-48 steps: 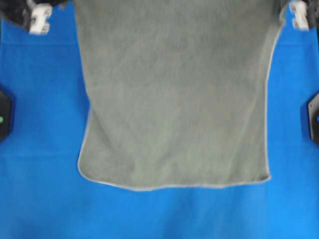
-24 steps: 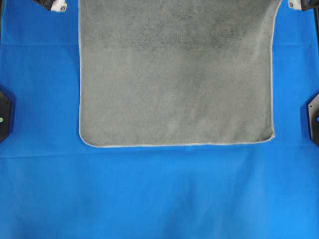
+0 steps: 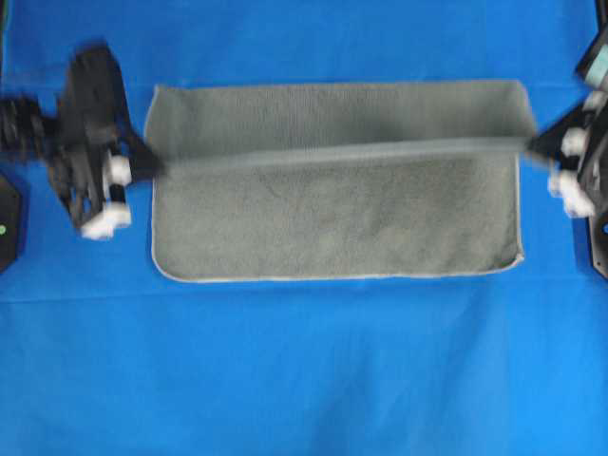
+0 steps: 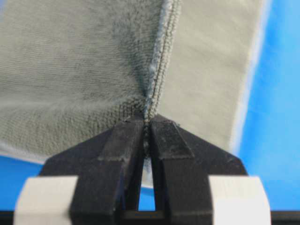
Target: Fold a large towel.
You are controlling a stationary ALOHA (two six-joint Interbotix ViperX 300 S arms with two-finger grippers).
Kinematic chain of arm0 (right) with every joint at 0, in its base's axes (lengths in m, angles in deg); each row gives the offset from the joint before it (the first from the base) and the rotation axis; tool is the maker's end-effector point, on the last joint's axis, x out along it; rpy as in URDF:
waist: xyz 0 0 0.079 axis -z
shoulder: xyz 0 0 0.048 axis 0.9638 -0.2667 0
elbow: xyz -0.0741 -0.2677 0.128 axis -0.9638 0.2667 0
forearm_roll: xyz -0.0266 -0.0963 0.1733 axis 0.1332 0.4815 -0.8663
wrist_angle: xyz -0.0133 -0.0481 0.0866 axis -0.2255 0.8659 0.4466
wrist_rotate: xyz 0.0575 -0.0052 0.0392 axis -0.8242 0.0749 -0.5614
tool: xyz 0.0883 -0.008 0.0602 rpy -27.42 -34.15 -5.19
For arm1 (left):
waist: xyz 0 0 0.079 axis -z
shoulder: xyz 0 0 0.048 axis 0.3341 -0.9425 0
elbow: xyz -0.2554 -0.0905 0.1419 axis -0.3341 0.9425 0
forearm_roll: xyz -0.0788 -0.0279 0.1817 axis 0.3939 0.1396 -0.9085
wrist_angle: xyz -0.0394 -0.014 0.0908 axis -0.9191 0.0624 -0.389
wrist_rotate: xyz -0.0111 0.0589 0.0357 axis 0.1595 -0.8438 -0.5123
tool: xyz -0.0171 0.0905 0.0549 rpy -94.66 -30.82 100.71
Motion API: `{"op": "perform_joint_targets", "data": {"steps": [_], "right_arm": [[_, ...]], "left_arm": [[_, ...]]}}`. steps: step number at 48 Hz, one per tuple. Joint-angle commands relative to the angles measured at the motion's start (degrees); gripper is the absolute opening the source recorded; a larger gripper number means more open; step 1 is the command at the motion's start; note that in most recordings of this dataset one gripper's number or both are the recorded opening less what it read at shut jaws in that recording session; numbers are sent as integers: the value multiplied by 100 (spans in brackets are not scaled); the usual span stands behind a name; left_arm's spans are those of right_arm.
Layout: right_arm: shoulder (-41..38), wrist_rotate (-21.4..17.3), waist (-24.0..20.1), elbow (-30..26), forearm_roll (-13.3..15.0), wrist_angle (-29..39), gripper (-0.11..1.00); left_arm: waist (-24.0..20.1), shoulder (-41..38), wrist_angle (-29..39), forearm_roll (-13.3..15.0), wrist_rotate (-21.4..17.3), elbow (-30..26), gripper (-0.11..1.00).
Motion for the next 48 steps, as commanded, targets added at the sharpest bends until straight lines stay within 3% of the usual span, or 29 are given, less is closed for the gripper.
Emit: {"op": "perform_joint_targets", "data": {"steps": [1, 7, 13, 29, 33, 40, 43, 48], "right_arm": [[-149, -105, -237, 123, -202, -290, 0], [-536, -299, -563, 457, -325, -879, 0], [-940, -457, -791, 686, -360, -1310, 0], [-1345, -615, -1116, 747, -387, -2013, 0], [-1336, -615, -1116, 738, -457, -2013, 1], [-1318, -615, -1160, 712, -536, -1995, 2], [-1283, -606, -1239, 650, -536, -1951, 17], [-1125, -562, -1310, 501, -457, -1802, 50]], "left_arm": [[475, -290, -747, -9, 299, 237, 1], [765, -835, -1441, -18, 765, 439, 1], [923, -1415, -1608, -18, 1063, 404, 1], [1055, -1688, -1644, -44, 1072, 211, 2], [1055, -1652, -1600, -44, 1099, 211, 18], [1055, -1424, -1362, -44, 1055, 158, 63], [1055, -1213, -1195, -44, 1037, 88, 79], [1046, -773, -800, -70, 984, -26, 78]]}}
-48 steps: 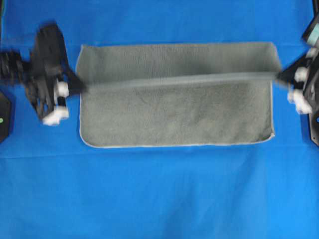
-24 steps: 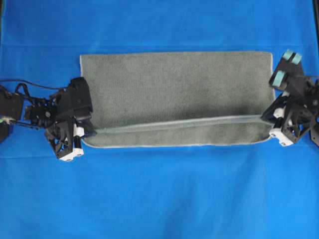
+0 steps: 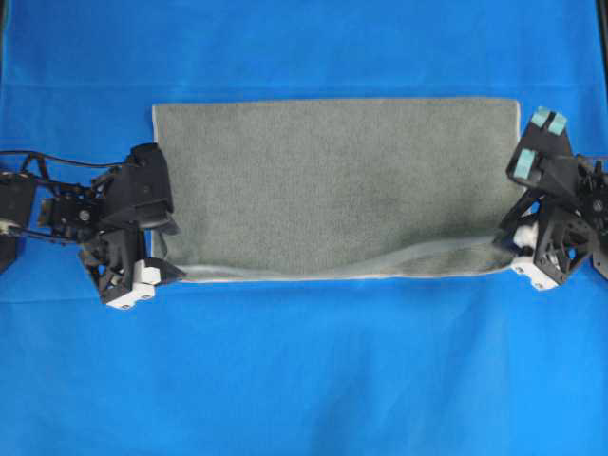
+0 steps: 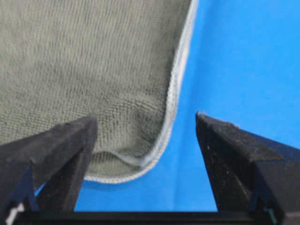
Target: Fold a large towel.
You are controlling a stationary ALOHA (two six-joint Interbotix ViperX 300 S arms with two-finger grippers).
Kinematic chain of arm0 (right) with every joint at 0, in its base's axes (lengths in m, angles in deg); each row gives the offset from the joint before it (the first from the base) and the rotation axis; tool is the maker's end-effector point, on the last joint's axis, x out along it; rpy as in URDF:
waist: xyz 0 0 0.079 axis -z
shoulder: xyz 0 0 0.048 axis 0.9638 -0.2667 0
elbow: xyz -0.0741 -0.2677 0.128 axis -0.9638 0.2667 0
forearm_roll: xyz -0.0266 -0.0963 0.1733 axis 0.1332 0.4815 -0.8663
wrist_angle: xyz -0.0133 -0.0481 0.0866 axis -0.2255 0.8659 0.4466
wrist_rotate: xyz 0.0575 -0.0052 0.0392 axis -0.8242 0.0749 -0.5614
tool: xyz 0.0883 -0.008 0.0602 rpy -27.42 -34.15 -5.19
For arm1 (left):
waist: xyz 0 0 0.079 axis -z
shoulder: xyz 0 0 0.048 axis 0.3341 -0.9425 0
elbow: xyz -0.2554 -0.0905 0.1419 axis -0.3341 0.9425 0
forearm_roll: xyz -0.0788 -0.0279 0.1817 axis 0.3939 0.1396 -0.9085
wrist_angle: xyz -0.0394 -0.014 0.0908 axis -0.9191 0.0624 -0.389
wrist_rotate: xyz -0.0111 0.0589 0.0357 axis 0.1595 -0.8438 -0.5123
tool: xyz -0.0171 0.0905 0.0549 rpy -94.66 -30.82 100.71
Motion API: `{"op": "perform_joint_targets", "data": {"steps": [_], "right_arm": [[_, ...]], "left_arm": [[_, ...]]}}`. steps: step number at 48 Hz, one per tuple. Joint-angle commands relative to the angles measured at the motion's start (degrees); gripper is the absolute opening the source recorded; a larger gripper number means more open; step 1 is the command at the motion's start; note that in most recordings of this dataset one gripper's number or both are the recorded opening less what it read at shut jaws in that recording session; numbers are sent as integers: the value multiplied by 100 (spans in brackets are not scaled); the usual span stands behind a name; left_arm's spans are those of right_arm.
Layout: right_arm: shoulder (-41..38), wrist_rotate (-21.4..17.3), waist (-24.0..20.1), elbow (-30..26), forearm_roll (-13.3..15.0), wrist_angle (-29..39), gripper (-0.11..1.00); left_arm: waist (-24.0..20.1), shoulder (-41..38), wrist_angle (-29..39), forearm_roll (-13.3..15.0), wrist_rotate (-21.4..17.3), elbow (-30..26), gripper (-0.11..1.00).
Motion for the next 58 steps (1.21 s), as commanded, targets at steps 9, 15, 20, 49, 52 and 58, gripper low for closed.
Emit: {"op": "perform_joint_targets", "data": {"steps": [9, 15, 20, 49, 52, 58], "right_arm": [[571, -9, -9, -589, 703, 650, 64], [633, -97, 598, -571, 1626, 870, 66], [404, -114, 1406, -554, 2188, 870, 66], [-2145, 255, 3542, -589, 3190, -958, 66], [-2347, 343, 3700, -606, 3190, -1204, 66], [-2575, 378, 3876, -606, 3190, -1459, 66]], "left_arm": [[-466, 1151, 606, -79, -545, -334, 76], [-1292, 1195, 431, -79, -1195, -272, 76], [-2118, 888, 185, -79, -1837, -299, 76], [-3419, -1503, -185, -79, -3630, -844, 76], [-3437, -1564, -185, -79, -3709, -844, 75], [-3445, -1591, -123, -79, -3832, -853, 70]]}}
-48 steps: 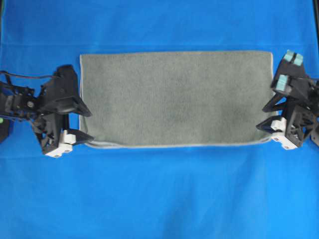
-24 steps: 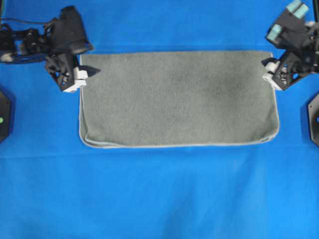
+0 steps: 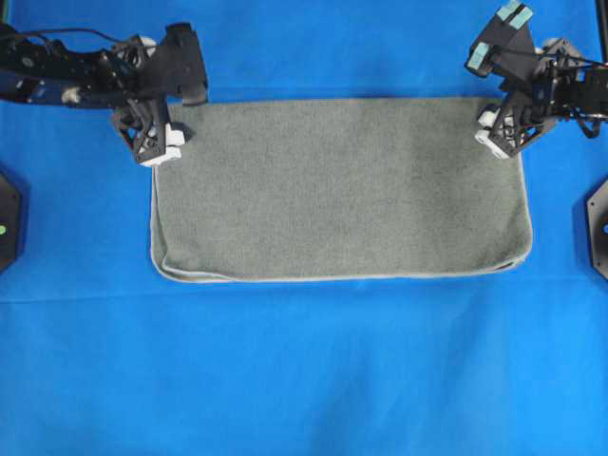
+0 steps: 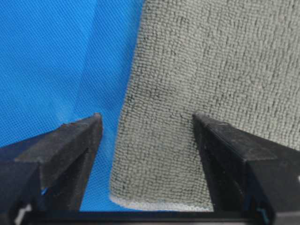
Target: Fold a large towel.
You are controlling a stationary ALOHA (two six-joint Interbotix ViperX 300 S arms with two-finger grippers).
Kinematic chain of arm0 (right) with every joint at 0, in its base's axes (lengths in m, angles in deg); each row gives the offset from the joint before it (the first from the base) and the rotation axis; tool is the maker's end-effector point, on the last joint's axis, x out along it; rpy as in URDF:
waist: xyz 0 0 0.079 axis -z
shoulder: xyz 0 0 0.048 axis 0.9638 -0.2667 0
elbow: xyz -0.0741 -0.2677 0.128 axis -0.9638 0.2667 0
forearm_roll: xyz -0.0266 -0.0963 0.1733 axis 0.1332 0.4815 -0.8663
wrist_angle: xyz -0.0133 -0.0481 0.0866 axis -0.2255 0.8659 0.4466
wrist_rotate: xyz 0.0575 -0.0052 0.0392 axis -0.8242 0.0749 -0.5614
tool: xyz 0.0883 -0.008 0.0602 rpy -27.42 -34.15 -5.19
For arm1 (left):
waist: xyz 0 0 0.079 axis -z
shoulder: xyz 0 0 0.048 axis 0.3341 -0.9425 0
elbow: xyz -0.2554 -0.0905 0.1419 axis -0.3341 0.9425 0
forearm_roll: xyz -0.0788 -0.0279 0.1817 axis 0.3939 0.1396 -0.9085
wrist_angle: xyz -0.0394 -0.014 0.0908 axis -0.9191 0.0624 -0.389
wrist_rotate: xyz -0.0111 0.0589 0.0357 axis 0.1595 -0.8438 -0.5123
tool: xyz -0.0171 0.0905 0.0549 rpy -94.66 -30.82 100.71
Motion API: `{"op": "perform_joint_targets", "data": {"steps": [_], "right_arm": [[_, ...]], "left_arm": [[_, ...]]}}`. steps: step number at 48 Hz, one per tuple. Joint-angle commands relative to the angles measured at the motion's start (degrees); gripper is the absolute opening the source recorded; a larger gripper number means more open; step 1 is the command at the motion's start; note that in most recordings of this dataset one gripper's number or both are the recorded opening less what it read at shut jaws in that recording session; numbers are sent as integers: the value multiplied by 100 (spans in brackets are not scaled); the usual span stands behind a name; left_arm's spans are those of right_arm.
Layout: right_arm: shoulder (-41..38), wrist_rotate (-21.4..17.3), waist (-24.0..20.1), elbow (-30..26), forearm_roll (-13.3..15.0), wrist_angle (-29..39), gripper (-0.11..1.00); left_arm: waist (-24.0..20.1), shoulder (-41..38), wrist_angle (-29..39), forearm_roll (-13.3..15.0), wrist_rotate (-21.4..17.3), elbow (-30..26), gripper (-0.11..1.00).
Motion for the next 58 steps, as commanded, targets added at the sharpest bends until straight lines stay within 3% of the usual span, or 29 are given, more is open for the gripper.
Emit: {"op": "perform_joint_targets", "data": {"steps": [1, 8, 14, 16, 25, 32, 45, 52, 58], "right_arm": [[-97, 18, 79, -97, 18, -167, 66], [-88, 35, 62, -35, 9, -202, 55], [53, 149, -9, 123, -9, -272, 16], [105, 149, -18, 176, -26, -316, 5], [650, 149, -105, 281, -193, -176, 2], [1608, 149, -466, 105, -404, 571, 2], [3437, 123, -1441, -519, -1002, 1907, 2], [4069, 88, -1969, -721, -1336, 2127, 2], [4280, 35, -2074, -747, -1362, 2109, 2]], "left_arm": [[-26, 62, 26, -9, -44, -114, 69], [-26, 70, 176, -9, -105, -88, 39], [-26, 79, 396, 0, -79, -88, 8], [-26, 88, 457, 0, -44, -97, 3], [-26, 369, 1011, 18, 35, -237, 2], [26, 1046, 1793, 35, 62, -457, 2], [571, 2496, 2839, 44, 193, -967, 2], [923, 3041, 3155, 44, 422, -1134, 2], [1178, 3296, 3164, 44, 668, -1072, 2]]}}
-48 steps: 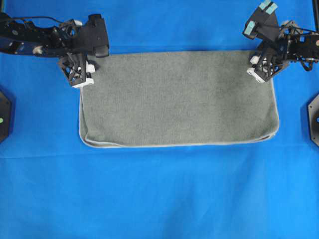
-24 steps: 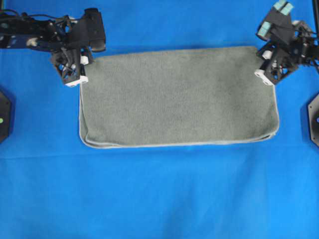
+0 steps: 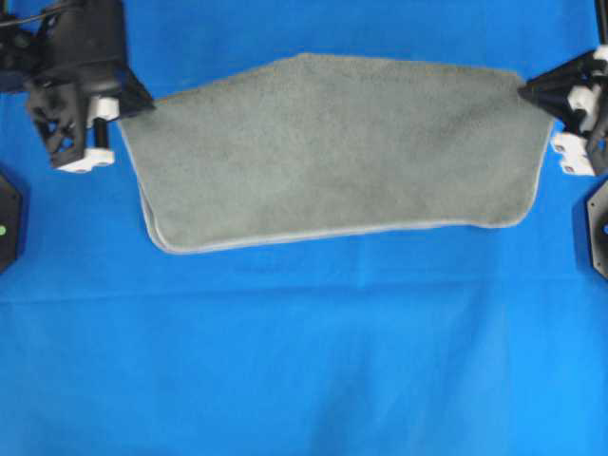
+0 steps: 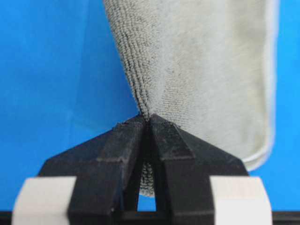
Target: Fold a large towel.
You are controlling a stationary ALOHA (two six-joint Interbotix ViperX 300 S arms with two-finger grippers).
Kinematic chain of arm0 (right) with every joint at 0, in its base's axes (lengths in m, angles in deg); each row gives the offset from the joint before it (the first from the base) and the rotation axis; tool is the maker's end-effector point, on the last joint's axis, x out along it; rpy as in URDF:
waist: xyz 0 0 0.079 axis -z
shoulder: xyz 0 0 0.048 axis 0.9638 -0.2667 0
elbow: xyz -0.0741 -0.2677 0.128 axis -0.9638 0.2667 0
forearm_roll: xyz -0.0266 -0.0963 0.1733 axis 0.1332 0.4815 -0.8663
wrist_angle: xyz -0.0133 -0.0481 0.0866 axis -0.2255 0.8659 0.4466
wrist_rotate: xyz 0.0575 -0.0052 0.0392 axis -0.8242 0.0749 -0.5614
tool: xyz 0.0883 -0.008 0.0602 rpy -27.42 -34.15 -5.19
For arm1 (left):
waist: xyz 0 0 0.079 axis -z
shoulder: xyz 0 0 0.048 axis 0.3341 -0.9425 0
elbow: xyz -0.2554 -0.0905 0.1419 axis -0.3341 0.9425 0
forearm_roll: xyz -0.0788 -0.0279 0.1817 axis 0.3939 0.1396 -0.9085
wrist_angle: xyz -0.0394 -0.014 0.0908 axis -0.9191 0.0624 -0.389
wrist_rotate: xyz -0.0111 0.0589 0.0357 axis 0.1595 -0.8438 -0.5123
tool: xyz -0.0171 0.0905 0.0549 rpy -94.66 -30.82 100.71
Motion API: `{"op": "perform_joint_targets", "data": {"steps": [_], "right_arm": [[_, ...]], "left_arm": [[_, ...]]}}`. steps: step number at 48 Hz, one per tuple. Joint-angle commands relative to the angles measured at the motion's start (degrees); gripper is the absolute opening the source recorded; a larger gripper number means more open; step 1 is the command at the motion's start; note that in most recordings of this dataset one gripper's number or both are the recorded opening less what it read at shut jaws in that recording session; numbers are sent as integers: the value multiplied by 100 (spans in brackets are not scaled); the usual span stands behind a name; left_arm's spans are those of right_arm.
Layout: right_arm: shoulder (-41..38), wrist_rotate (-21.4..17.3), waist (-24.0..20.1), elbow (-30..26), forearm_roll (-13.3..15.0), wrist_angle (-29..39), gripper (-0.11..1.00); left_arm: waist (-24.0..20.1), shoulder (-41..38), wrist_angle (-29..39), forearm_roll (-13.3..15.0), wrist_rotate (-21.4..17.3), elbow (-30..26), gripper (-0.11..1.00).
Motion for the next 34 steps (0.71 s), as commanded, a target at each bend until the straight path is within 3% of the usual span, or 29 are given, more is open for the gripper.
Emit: {"op": "perform_joint_targets", "data": {"steps": [1, 9, 19, 27, 34], "right_arm": [[62, -26, 0, -167, 0, -26, 2], [-167, -114, 466, -334, 545, -123, 2], [-756, -360, 1644, -914, 1143, -562, 2], [-1538, -378, 2101, -1433, 1178, -1600, 2], [-2276, -378, 2153, -2030, 1178, -2101, 2]], "left_arm": [[167, 167, -9, 9, 114, -70, 2], [782, 185, -211, 9, 527, -105, 2], [1995, -79, -1301, 9, 738, -272, 2], [2909, -677, -2039, -18, 642, -765, 2], [3261, -1143, -2232, -18, 272, -1187, 2]]}}
